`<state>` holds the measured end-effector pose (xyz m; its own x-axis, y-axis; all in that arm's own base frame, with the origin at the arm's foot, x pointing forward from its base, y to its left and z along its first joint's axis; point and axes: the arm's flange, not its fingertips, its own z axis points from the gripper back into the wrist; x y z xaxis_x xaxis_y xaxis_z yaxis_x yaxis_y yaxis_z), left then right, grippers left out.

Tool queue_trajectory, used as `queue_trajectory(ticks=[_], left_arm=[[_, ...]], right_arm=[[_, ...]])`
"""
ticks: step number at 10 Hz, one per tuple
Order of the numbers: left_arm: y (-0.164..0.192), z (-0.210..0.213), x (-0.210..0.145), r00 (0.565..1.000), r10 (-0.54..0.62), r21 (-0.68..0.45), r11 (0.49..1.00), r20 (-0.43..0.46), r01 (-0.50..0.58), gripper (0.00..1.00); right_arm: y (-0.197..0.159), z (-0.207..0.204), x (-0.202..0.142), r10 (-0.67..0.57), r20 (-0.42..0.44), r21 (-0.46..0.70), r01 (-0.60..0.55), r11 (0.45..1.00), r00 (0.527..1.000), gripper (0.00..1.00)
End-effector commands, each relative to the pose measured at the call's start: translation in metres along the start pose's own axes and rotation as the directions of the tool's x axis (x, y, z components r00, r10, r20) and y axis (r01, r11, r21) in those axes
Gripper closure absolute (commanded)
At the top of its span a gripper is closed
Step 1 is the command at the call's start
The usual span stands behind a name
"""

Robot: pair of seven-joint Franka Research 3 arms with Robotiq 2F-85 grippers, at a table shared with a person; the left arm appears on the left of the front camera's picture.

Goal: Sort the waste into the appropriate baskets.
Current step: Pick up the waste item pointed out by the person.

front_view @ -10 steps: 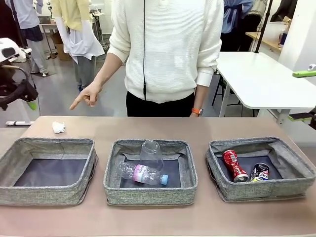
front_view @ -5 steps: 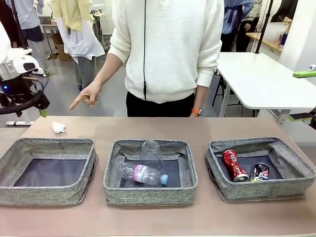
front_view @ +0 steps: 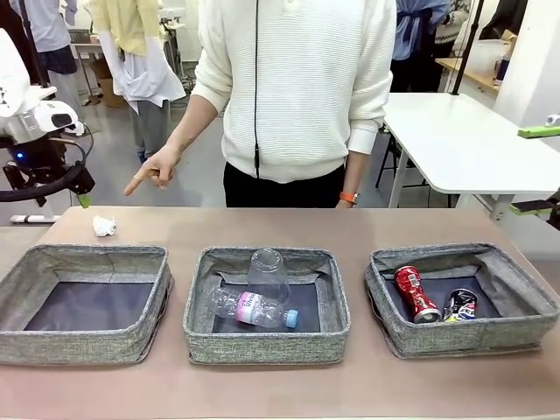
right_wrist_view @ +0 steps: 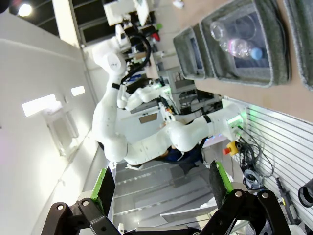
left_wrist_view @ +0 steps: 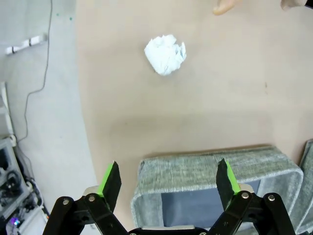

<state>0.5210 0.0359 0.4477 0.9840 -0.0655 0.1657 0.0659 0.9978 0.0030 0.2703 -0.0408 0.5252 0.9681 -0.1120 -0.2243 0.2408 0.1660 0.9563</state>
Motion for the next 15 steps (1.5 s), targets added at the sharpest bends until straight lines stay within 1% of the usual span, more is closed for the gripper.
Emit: queue_trajectory(ticks=[1, 3, 4, 6, 7, 9, 12, 15], left_arm=[[0.001, -0.002, 0.003, 0.987, -0.069, 0.057, 0.997, 0.144, 0.061, 0.00], [0.004, 0.005, 0.007, 0.960, -0.091, 0.052, 0.995, 0.266, 0.080, 0.00], [0.005, 0.005, 0.010, 0.954, -0.100, 0.071, 0.994, 0.284, 0.083, 0.00], [0.007, -0.001, 0.023, 0.940, -0.143, 0.070, 0.989, 0.309, 0.127, 0.00], [0.008, -0.007, 0.028, 0.941, -0.157, 0.055, 0.988, 0.299, 0.148, 0.00], [0.005, -0.021, 0.038, 0.952, -0.154, 0.058, 0.988, 0.263, 0.144, 0.00], [0.004, -0.050, 0.060, 0.972, -0.114, -0.019, 0.993, 0.205, 0.120, 0.00], [0.006, -0.068, 0.067, 0.984, -0.097, -0.066, 0.992, 0.148, 0.108, 0.00]], right_arm=[[0.004, 0.002, 0.001, 0.027, -0.008, 0.016, -0.027, 1.000, 1.000, 0.00], [0.004, 0.002, 0.001, 0.027, -0.008, 0.016, -0.027, 1.000, 1.000, 0.00], [0.004, 0.002, 0.001, 0.027, -0.008, 0.016, -0.027, 1.000, 1.000, 0.00], [0.004, 0.002, 0.001, 0.027, -0.008, 0.016, -0.027, 1.000, 1.000, 0.00], [0.004, 0.002, 0.001, 0.027, -0.008, 0.016, -0.027, 1.000, 1.000, 0.00], [0.004, 0.002, 0.001, 0.027, -0.008, 0.016, -0.027, 1.000, 1.000, 0.00], [0.004, 0.002, 0.001, 0.027, -0.008, 0.016, -0.027, 1.000, 1.000, 0.00], [0.004, 0.002, 0.001, 0.027, -0.008, 0.016, -0.027, 1.000, 1.000, 0.00]])
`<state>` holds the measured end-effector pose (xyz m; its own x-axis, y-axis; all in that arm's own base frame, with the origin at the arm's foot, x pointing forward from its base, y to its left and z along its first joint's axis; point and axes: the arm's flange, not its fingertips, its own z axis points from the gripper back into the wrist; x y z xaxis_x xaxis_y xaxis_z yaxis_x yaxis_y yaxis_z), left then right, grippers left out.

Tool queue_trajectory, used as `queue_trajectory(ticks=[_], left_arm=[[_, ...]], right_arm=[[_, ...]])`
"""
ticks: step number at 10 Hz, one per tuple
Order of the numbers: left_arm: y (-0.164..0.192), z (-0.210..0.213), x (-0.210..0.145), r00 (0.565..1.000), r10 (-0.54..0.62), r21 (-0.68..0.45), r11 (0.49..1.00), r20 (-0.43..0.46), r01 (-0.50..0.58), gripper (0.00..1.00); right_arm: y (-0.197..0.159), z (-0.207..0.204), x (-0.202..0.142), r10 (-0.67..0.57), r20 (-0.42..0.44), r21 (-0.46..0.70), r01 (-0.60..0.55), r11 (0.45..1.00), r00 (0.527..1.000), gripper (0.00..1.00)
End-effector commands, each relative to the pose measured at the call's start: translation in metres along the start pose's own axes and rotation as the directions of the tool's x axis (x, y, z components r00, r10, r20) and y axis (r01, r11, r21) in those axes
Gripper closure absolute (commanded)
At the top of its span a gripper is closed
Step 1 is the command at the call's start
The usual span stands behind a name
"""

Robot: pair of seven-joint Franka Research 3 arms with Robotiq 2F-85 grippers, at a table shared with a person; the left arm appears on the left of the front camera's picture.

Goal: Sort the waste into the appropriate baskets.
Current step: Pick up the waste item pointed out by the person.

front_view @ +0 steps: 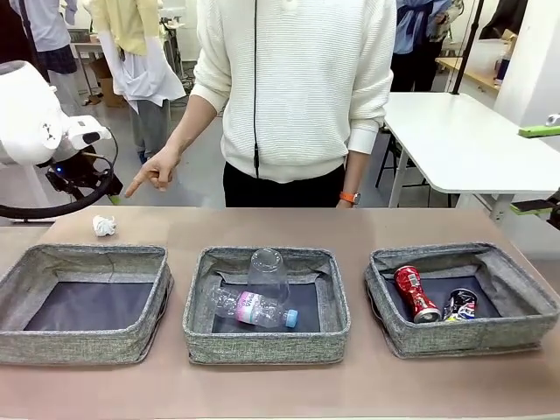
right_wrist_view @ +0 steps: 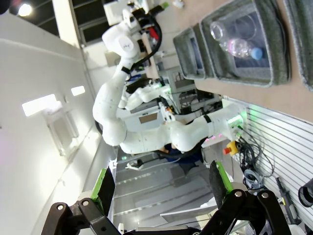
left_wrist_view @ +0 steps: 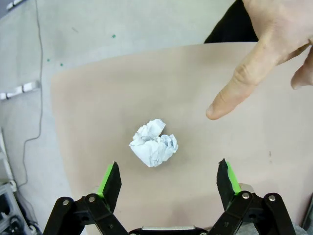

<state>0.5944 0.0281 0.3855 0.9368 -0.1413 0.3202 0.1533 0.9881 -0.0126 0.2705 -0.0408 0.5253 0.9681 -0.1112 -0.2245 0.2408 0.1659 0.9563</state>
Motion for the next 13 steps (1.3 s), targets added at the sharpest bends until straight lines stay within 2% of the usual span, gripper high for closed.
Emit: queue_trajectory(ticks=[1, 7, 10, 13], left_arm=[[0.009, 0.001, 0.005, 1.000, -0.015, -0.054, 0.998, -0.014, 0.015, 0.00], [0.025, -0.023, 0.012, 0.998, 0.045, -0.030, 0.999, -0.032, -0.046, 0.00], [0.026, -0.027, 0.013, 0.999, 0.043, -0.025, 0.999, -0.011, -0.043, 0.00], [0.026, -0.036, 0.013, 0.999, 0.039, -0.034, 0.999, -0.033, -0.040, 0.00]], right_arm=[[0.004, 0.002, 0.001, 0.027, -0.007, 0.016, -0.027, 1.000, 1.000, 0.00], [0.004, 0.002, 0.001, 0.027, -0.007, 0.016, -0.027, 1.000, 1.000, 0.00], [0.004, 0.002, 0.001, 0.027, -0.007, 0.016, -0.027, 1.000, 1.000, 0.00], [0.004, 0.002, 0.001, 0.027, -0.007, 0.016, -0.027, 1.000, 1.000, 0.00]])
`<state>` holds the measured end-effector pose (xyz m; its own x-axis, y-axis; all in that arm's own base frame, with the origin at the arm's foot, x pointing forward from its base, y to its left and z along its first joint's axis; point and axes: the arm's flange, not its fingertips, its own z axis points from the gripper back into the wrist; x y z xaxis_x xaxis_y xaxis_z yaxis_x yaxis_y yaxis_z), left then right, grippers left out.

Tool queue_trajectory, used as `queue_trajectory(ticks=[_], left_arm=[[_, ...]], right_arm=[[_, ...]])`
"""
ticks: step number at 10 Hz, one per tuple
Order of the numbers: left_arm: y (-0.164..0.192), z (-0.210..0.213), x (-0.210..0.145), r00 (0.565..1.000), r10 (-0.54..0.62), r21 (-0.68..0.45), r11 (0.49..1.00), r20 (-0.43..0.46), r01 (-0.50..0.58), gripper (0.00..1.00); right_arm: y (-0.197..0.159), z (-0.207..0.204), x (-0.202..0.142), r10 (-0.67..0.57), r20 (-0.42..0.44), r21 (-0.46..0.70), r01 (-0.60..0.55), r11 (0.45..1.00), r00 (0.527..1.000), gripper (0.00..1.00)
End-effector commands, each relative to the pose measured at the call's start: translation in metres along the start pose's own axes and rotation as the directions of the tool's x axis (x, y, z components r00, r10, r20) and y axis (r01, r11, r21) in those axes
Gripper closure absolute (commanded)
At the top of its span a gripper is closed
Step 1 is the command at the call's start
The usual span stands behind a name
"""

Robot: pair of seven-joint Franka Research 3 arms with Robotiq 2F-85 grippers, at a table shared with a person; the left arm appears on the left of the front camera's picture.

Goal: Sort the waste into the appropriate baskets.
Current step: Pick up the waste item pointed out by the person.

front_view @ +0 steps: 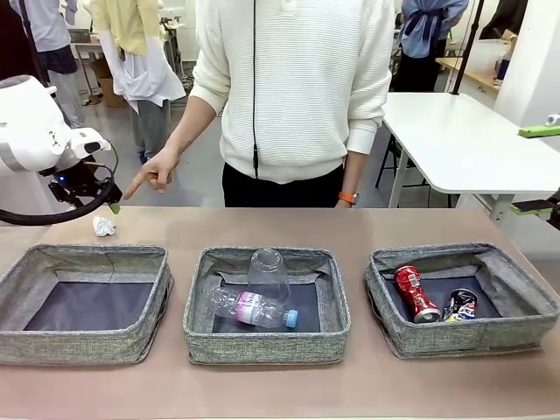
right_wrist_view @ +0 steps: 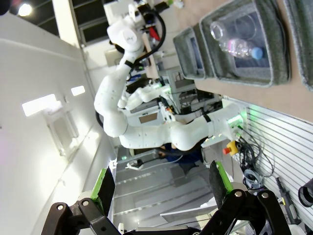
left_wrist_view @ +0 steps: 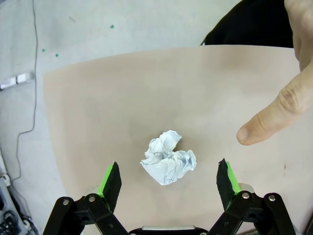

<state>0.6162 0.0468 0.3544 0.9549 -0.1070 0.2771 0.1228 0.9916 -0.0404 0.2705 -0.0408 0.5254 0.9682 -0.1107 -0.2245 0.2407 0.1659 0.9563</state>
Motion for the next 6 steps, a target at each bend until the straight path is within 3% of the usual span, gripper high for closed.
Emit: queue_trajectory(ticks=[1, 4, 5, 6], left_arm=[[0.0047, -0.0012, 0.0058, 1.000, 0.000, -0.018, 1.000, 0.013, 0.000, 0.00], [0.0033, -0.0031, 0.0062, 1.000, 0.009, -0.008, 1.000, 0.020, -0.009, 0.00], [0.0038, -0.0031, 0.0065, 1.000, 0.009, 0.007, 1.000, 0.018, -0.009, 0.20], [0.0055, -0.0038, 0.0073, 1.000, 0.020, 0.014, 1.000, 0.006, -0.020, 0.53]], right_arm=[[0.0040, 0.0019, 0.0010, 0.027, -0.007, 0.016, -0.027, 1.000, 1.000, 0.00], [0.0040, 0.0019, 0.0010, 0.027, -0.007, 0.016, -0.027, 1.000, 1.000, 0.00], [0.0040, 0.0019, 0.0010, 0.027, -0.007, 0.016, -0.027, 1.000, 1.000, 0.00], [0.0040, 0.0019, 0.0010, 0.027, -0.007, 0.016, -0.027, 1.000, 1.000, 0.00]])
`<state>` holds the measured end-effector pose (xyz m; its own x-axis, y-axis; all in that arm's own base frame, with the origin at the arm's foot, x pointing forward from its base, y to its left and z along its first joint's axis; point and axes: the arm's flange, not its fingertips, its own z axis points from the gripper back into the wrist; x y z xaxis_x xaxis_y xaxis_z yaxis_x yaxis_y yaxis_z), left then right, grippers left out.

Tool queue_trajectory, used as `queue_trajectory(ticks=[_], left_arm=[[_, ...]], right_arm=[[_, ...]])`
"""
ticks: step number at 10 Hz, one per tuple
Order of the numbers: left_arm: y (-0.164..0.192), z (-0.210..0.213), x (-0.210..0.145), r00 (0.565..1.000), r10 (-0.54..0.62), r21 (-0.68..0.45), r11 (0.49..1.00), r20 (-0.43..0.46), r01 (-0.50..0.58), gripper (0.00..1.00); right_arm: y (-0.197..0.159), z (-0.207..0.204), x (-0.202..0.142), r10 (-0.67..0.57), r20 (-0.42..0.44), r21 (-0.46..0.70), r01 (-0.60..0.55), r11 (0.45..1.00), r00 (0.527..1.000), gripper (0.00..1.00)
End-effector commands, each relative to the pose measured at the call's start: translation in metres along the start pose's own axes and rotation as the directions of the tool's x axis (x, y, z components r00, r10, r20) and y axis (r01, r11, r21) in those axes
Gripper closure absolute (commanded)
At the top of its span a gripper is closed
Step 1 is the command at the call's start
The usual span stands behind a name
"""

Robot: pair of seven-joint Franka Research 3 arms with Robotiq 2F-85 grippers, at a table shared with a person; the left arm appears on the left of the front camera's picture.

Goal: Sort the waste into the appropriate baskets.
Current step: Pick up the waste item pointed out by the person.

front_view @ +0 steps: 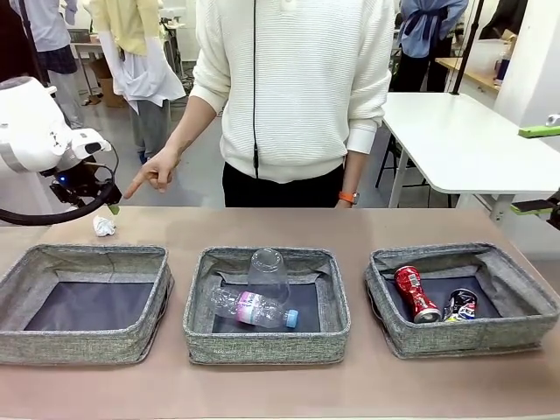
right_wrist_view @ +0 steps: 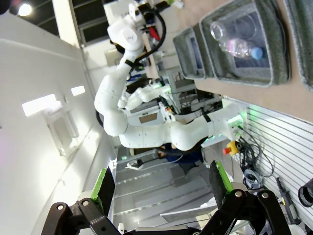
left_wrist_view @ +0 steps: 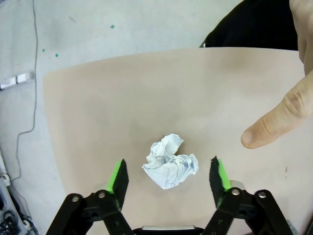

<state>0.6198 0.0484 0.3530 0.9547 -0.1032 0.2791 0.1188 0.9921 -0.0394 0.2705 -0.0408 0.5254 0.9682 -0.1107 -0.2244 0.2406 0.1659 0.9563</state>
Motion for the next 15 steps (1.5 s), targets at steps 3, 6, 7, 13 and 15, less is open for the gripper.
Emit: queue_trajectory(ticks=[3, 6, 7, 13, 15], left_arm=[[0.006, -0.006, 0.006, 1.000, 0.014, 0.019, 1.000, -0.001, -0.014, 1.00], [0.006, -0.013, 0.006, 1.000, 0.015, 0.018, 1.000, -0.016, -0.015, 1.00], [0.007, -0.013, 0.006, 1.000, 0.018, 0.018, 1.000, -0.016, -0.017, 1.00], [0.008, -0.013, 0.003, 1.000, 0.024, 0.034, 0.999, -0.012, -0.024, 1.00], [0.005, -0.004, -0.001, 0.999, 0.052, 0.046, 0.998, -0.010, -0.052, 1.00]], right_arm=[[0.004, 0.002, 0.001, 0.027, -0.007, 0.016, -0.027, 1.000, 1.000, 0.00], [0.004, 0.002, 0.001, 0.027, -0.007, 0.016, -0.027, 1.000, 1.000, 0.00], [0.004, 0.002, 0.001, 0.027, -0.007, 0.016, -0.027, 1.000, 1.000, 0.00], [0.004, 0.002, 0.001, 0.027, -0.007, 0.016, -0.027, 1.000, 1.000, 0.00], [0.004, 0.002, 0.001, 0.027, -0.007, 0.016, -0.027, 1.000, 1.000, 0.00]])
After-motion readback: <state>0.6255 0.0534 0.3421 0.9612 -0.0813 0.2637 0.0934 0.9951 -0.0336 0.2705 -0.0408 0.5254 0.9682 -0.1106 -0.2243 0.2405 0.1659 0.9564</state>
